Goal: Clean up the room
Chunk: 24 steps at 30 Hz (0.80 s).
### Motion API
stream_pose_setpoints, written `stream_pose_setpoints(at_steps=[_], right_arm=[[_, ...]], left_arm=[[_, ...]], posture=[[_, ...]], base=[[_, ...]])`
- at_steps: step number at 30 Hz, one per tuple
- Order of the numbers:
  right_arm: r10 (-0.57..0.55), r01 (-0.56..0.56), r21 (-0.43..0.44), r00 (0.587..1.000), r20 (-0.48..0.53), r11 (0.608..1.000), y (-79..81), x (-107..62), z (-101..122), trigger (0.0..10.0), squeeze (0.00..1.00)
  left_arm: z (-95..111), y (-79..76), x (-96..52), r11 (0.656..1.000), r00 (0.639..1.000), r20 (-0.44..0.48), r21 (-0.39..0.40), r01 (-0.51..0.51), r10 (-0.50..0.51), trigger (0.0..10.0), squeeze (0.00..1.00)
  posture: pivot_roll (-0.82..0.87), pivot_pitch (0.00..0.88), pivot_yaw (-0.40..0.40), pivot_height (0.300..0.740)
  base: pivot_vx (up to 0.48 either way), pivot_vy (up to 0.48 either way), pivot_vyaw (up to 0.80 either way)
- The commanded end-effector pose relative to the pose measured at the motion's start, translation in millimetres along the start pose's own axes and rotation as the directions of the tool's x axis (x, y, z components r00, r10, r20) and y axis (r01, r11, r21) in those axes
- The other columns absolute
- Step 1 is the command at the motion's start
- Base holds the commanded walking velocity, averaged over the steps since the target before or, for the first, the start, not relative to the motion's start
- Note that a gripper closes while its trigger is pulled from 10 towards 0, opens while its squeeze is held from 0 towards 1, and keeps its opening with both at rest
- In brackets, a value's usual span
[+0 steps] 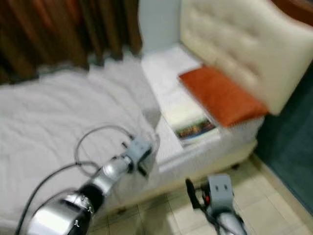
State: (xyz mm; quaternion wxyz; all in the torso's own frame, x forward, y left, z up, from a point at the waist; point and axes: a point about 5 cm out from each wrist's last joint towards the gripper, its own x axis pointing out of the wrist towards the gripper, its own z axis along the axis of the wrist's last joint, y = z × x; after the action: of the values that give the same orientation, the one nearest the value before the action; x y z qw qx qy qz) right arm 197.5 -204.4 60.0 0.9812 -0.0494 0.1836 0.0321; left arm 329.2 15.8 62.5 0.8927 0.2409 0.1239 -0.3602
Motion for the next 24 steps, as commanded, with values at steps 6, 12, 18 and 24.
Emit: stream_pose_setpoints(at_steps=[6,12,18,24], right_arm=[[-0.009,0.011,0.032,0.999,-0.044,0.999,-5.0,-10.6,-11.5,10.0,0.0],[0.014,-0.012,0.025,0.998,-0.061,1.0,1.7,-9.3,-14.4,10.0,0.0],[0.015,-0.014,0.021,0.998,-0.065,1.0,2.1,-9.7,-15.7,10.0,0.0],[0.017,-0.017,-0.002,0.998,-0.055,1.0,2.4,-8.2,-13.4,10.0,0.0]], left_arm=[[8.0,-78.8,7.8,0.968,0.973,0.005,0.104,0.231,-0.232,10.0,0.0],[1.9,-107.4,4.8,0.931,0.945,-0.042,0.163,0.326,-0.324,10.0,0.0],[14.2,-121.7,6.9,0.937,0.941,-0.005,0.09,0.337,-0.338,10.0,0.08],[80.0,-117.6,17.7,0.934,0.94,0.238,-0.202,0.294,-0.245,10.0,1.0]], posture=[[-0.35,0.109,-0.002,0.74],[-0.36,0.109,0.011,0.74],[-0.37,0.115,0.016,0.74],[-0.37,0.113,0.022,0.74]], base=[[0.0,0.0,0.0],[0.0,0.0,0.0],[0.0,0.0,0.0],[0.0,0.0,0.0]])
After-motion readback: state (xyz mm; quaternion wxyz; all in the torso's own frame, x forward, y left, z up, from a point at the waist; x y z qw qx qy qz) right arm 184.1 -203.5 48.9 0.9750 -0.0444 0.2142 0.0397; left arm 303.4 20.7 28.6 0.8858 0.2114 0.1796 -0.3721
